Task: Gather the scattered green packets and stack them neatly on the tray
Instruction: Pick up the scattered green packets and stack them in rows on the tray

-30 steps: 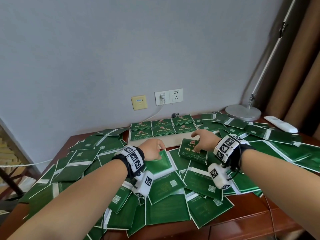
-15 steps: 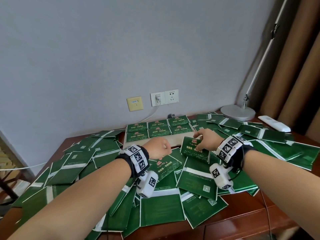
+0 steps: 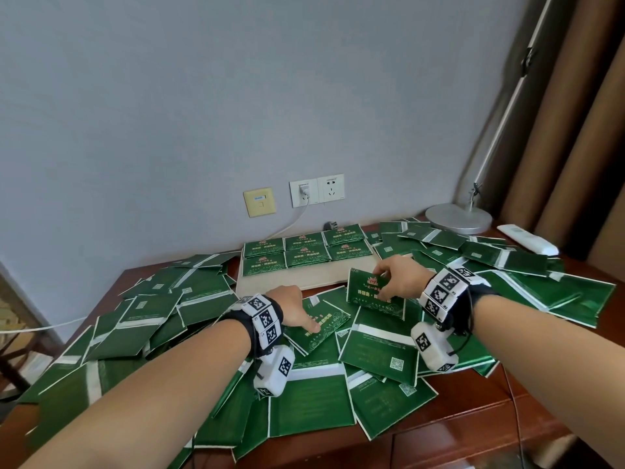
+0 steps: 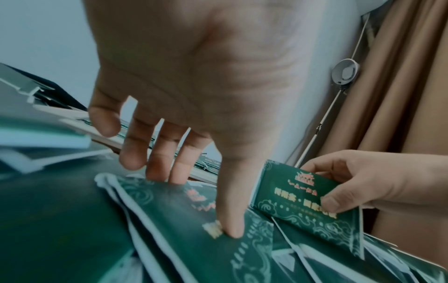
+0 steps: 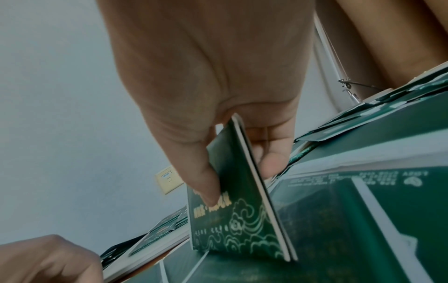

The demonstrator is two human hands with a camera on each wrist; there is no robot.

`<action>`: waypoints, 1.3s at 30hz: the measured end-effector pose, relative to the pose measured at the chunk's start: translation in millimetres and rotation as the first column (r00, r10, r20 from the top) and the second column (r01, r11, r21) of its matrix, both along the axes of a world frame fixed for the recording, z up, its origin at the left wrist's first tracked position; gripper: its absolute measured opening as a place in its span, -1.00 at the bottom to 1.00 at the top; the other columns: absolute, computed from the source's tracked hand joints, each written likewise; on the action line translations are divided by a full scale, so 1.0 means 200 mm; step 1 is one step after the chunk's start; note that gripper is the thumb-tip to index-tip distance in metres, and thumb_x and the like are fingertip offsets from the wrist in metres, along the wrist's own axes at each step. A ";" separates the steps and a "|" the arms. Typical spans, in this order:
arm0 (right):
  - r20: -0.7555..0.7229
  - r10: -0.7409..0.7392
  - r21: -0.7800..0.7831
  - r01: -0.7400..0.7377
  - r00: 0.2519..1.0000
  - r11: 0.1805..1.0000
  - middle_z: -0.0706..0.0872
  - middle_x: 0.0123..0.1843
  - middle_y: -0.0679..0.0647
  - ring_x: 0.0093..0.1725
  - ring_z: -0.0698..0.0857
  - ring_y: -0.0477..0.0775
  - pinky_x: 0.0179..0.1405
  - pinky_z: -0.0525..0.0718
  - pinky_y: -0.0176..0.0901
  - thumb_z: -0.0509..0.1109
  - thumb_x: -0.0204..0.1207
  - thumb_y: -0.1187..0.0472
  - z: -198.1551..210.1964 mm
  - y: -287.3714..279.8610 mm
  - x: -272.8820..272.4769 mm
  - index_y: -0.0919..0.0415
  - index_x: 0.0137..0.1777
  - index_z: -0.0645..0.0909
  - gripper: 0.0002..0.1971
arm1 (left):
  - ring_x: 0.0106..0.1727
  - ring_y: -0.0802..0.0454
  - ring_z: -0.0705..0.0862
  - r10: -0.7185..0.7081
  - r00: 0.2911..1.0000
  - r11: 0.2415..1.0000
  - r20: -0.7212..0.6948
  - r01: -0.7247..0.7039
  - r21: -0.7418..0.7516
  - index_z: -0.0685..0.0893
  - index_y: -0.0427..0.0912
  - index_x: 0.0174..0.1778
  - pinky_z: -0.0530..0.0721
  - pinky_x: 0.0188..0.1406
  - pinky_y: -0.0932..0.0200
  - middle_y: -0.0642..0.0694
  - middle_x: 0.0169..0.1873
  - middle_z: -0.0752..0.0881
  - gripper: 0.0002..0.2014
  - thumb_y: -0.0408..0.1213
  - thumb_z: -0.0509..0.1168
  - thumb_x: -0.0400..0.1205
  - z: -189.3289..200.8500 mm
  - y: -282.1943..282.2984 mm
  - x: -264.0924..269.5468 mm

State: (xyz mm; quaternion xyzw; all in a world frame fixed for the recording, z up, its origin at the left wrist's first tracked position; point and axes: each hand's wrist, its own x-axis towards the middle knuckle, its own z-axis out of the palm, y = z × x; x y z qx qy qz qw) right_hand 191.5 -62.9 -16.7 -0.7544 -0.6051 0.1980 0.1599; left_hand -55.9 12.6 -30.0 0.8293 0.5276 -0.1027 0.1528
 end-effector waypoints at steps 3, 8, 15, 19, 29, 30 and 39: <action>0.018 0.013 -0.074 -0.011 1.000 0.997 0.70 0.18 0.07 0.02 0.75 0.06 0.01 0.80 0.00 0.57 0.33 0.34 0.01 -0.01 0.00 0.10 0.36 0.58 -0.44 | 0.01 -0.03 0.71 0.005 1.000 1.000 0.011 -0.004 -0.010 0.67 -0.19 0.11 0.70 0.12 -0.01 -0.08 -0.01 0.75 -0.36 0.26 0.55 0.34 -0.01 -0.01 0.00; -0.004 0.007 -0.094 -0.007 1.000 0.996 0.65 0.17 0.09 -0.05 0.74 0.04 -0.16 0.81 -0.15 0.46 0.41 0.44 0.01 -0.02 0.01 0.09 0.43 0.52 -0.42 | -0.10 -0.05 0.60 0.002 0.995 1.000 0.103 -0.003 0.007 0.60 -0.15 0.03 0.61 0.03 0.03 -0.05 -0.10 0.61 -0.48 0.09 0.59 0.35 -0.01 -0.04 0.02; -0.091 -0.029 0.132 0.041 0.995 0.990 0.67 0.17 0.09 -0.11 0.76 0.08 -0.14 0.80 -0.02 0.49 0.33 0.44 0.05 0.06 0.03 0.00 0.31 0.59 -0.44 | -0.11 0.03 0.60 0.065 0.919 0.998 0.390 -0.068 -0.005 0.58 -0.07 0.11 0.57 -0.31 0.19 0.02 -0.06 0.59 -0.58 -0.33 0.57 0.40 0.06 0.00 0.02; -0.184 -0.015 0.248 0.061 0.983 0.967 0.69 0.09 0.09 -0.29 0.74 0.04 -0.42 0.71 -0.15 0.46 0.37 0.46 0.06 0.14 0.03 0.06 0.40 0.51 -0.40 | 0.13 -0.02 0.59 0.183 0.816 0.983 0.549 -0.164 -0.084 0.64 -0.15 0.17 0.62 0.03 0.13 0.01 0.05 0.57 -0.57 -0.48 0.53 0.40 0.09 0.10 -0.01; -0.451 -0.092 0.292 0.244 0.888 0.925 0.63 0.20 0.11 -0.17 0.79 0.27 -0.51 0.77 0.02 0.49 0.43 0.44 0.03 0.51 0.09 0.09 0.36 0.48 -0.47 | -0.14 0.04 0.61 0.410 0.466 0.882 0.784 -0.423 -0.210 0.65 -0.31 0.30 0.62 -0.26 0.15 -0.15 0.06 0.63 -0.57 -0.46 0.52 0.51 0.11 0.52 -0.19; -0.470 -0.100 0.283 0.257 0.877 0.924 0.64 0.21 0.11 -0.15 0.78 0.25 -0.50 0.77 0.03 0.49 0.43 0.44 0.03 0.56 0.10 0.11 0.36 0.49 -0.48 | -0.05 -0.01 0.62 0.438 0.421 0.863 0.794 -0.445 -0.240 0.64 -0.32 0.30 0.67 -0.19 0.10 -0.15 0.09 0.63 -0.60 -0.46 0.50 0.54 0.10 0.56 -0.21; -0.610 -0.205 0.197 0.396 0.765 0.897 0.67 0.24 0.14 -0.15 0.80 0.27 -0.45 0.80 0.11 0.50 0.42 0.50 -0.03 0.86 0.21 0.21 0.25 0.58 -0.57 | 0.27 -0.28 0.62 0.599 0.178 0.730 0.781 -0.522 -0.440 0.56 -0.16 0.29 0.79 -0.40 -0.06 -0.24 0.32 0.53 -0.63 -0.56 0.35 0.62 0.05 0.86 -0.29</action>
